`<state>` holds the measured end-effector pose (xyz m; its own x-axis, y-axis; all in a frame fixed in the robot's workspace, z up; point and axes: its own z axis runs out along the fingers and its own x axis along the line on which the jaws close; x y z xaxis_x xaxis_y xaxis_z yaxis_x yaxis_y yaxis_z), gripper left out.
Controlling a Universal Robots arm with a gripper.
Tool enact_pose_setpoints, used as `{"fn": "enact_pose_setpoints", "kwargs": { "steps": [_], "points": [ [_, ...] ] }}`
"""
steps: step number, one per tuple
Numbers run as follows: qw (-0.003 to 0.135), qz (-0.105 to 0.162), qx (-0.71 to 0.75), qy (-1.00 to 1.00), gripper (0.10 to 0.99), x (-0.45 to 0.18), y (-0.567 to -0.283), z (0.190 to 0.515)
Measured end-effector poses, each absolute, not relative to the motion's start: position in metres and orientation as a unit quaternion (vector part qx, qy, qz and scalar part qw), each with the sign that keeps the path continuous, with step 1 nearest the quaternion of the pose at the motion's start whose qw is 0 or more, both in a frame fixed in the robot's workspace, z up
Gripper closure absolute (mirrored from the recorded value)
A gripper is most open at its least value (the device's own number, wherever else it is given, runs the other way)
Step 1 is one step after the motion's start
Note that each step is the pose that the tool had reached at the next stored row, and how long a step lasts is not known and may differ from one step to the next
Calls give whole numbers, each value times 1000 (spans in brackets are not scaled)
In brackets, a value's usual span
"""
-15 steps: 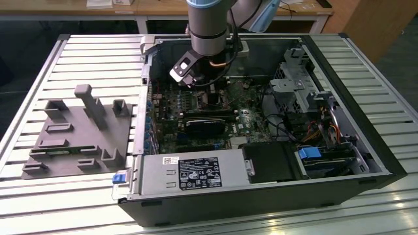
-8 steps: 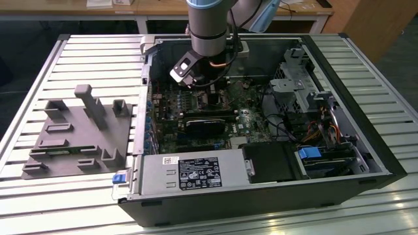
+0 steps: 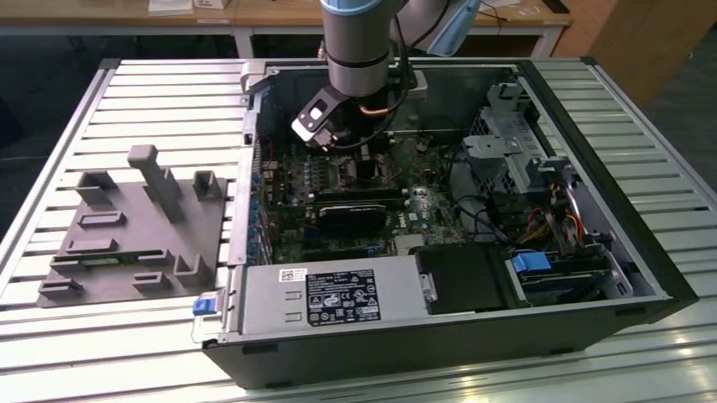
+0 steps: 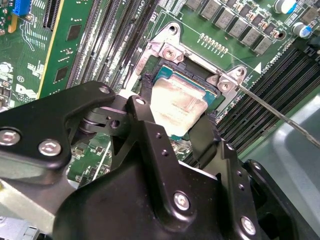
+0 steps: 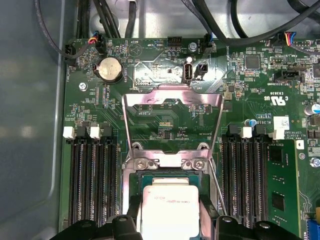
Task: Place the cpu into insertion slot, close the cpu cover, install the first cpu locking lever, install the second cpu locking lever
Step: 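Place the cpu into insertion slot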
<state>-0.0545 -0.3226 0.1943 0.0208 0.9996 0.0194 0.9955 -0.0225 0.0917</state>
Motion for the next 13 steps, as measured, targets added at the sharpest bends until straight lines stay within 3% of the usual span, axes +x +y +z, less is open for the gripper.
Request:
{"fn": "enact_pose_setpoints", "kwargs": {
  "steps": [2,13],
  "points": [
    [26,39,714,699,475,-54,-323,194],
    [26,39,714,699,475,-54,-323,197]
  ]
}}
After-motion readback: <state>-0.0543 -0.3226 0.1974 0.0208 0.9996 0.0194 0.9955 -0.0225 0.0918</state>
